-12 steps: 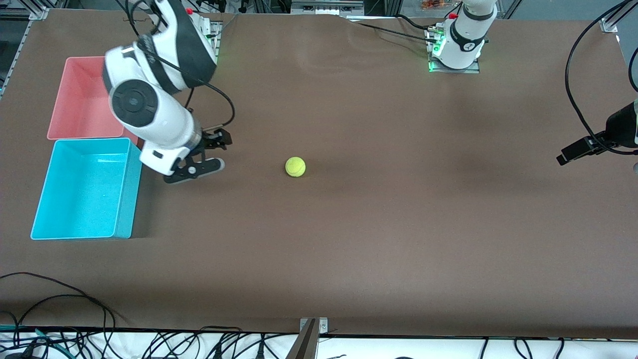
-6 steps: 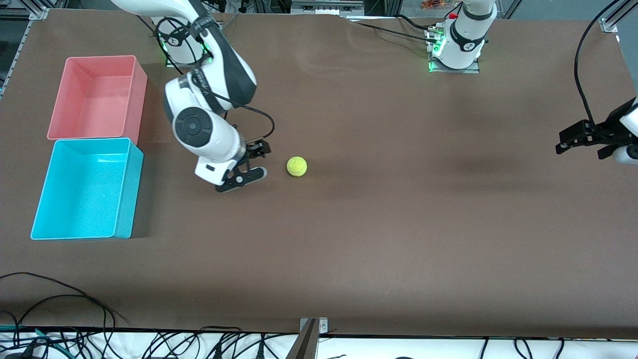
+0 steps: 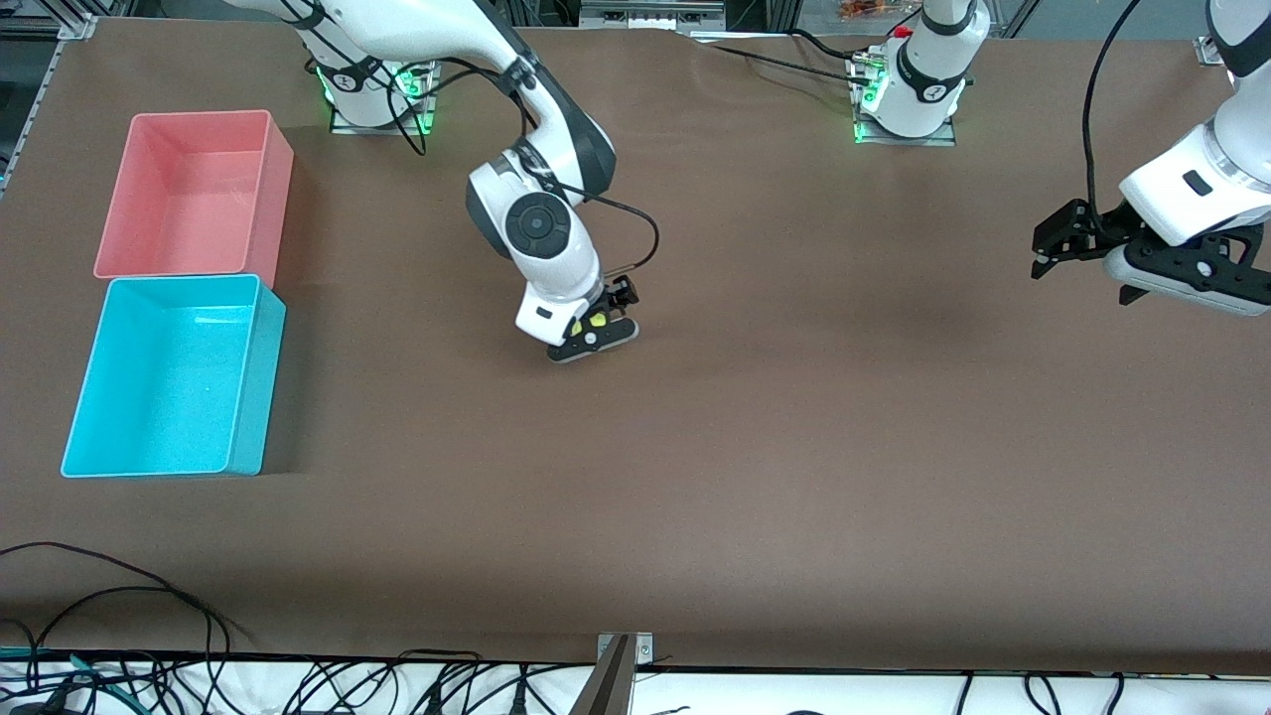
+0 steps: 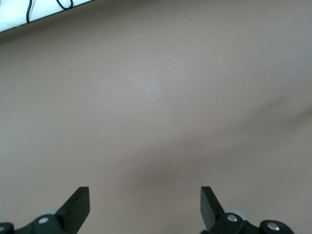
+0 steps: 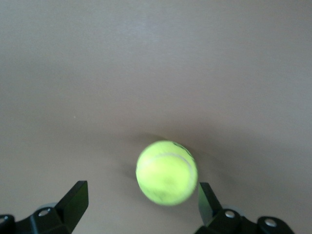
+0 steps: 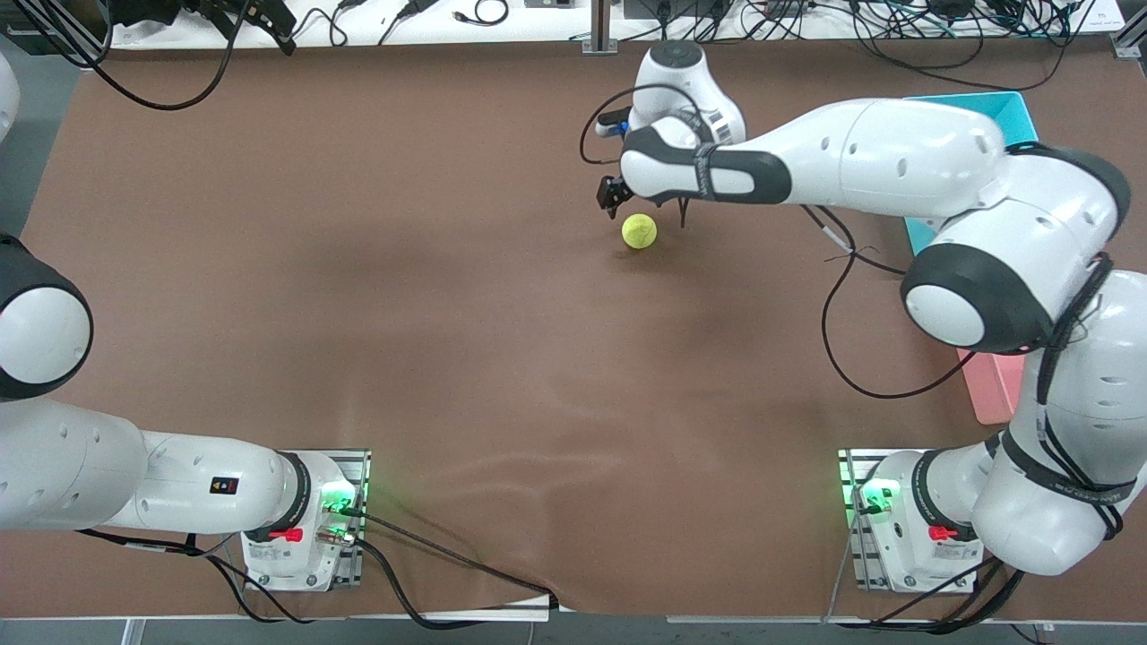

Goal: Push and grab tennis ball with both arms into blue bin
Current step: 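Close the right gripper around the tennis ball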

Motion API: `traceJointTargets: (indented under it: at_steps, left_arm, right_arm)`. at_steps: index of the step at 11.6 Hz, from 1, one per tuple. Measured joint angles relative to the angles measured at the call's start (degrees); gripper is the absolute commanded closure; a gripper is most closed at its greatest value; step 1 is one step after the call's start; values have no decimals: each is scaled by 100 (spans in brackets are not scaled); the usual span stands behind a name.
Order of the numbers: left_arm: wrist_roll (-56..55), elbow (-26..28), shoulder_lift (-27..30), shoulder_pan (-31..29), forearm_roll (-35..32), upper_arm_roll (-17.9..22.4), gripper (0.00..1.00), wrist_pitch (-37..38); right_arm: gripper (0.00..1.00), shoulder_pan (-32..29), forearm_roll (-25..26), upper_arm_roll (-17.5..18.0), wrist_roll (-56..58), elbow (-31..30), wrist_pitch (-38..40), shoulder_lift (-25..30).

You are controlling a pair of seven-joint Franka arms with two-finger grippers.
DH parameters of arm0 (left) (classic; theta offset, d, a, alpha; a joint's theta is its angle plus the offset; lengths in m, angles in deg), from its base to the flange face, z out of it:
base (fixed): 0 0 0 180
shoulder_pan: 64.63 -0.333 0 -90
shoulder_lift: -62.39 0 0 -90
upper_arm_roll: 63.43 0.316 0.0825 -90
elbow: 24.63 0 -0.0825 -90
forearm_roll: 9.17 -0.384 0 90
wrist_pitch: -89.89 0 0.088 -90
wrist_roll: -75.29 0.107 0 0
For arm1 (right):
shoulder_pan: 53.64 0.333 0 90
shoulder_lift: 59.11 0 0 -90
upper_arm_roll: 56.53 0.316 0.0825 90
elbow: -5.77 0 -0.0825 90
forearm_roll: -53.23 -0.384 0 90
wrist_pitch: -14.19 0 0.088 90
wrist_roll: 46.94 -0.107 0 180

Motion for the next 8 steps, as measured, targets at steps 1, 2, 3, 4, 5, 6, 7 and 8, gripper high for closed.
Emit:
traceJointTargets:
  at_steps: [1,2,3,4,5,6,7,8]
  left_arm:
    - [24,0,0,21,0,22,0,-73]
    - [75,0,0,11,0,55,0,-121]
    - [115,-12,0,-6,0,92,0,-168]
    - [117,-61,0,-29,0,127,0,-194]
    - [118,-140,1,-73,0,142,0,-194]
    - [124,-196,1,-115,0,143,0,-167]
    - [160,-212,1,-133,-1,145,0,-146]
    - [319,-211,-6,-139,-7,148,0,-129]
  right_arm:
    - [0,63,1,-2,-4,0,-173,-152]
    - [0,95,15,-8,-4,-1,-226,-264]
    - [0,102,141,-25,-4,-1,-282,-334]
    - [0,101,340,-49,-4,-1,-321,-364]
    - [0,100,467,-70,-20,-1,-342,-367]
    - [0,101,536,-72,-67,-1,-354,-369]
    - [0,108,557,-72,-122,-3,-356,-385]
    - [0,114,565,-72,-238,-9,-357,-428]
